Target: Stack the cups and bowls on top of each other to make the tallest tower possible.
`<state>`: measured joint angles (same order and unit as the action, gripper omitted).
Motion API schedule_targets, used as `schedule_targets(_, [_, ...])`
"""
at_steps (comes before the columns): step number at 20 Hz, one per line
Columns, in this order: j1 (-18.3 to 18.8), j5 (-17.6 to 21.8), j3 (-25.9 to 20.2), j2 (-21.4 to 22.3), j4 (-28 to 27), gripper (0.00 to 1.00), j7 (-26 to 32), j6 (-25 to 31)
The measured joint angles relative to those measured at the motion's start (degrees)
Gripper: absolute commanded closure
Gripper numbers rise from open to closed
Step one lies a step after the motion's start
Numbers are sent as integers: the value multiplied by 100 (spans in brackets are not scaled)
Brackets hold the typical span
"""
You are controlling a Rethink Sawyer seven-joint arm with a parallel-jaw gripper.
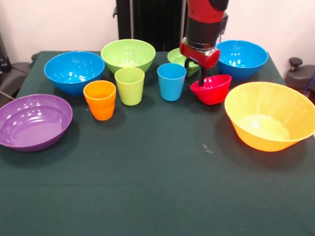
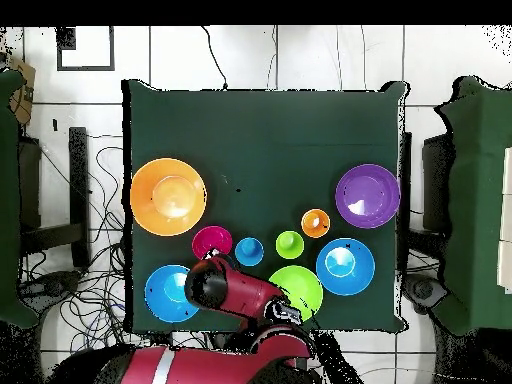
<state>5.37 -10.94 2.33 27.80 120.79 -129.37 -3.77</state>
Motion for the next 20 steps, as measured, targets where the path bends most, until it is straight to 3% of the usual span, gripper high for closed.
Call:
schedule_targets(8, [1, 801, 206, 171, 8, 0, 0, -7])
schedule_targets(20, [1, 1007, 221, 313, 20, 0, 0, -7])
